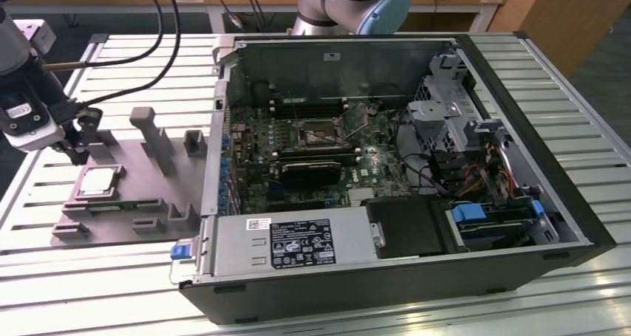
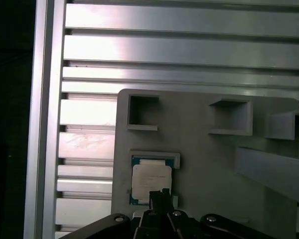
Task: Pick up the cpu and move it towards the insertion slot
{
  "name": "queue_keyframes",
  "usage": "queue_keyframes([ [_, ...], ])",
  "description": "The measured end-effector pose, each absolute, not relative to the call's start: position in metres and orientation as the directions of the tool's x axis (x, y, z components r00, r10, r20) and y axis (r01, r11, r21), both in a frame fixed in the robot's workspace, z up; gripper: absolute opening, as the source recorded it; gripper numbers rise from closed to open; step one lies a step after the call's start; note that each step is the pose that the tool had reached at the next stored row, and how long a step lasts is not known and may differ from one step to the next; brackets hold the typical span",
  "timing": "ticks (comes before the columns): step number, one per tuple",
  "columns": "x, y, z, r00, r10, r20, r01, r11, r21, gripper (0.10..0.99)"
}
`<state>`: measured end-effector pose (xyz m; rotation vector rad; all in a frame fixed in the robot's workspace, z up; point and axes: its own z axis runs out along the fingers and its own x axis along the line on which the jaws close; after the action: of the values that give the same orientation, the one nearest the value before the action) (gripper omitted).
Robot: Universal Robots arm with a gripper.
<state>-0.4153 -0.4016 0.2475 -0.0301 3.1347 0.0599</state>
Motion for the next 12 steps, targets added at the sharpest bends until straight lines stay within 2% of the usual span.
queue_keyframes([
  [12, -0.421, -0.405, 0.231, -0.999, -0.019, -0.029, -0.02, 0.999, 0.038, 0.102],
])
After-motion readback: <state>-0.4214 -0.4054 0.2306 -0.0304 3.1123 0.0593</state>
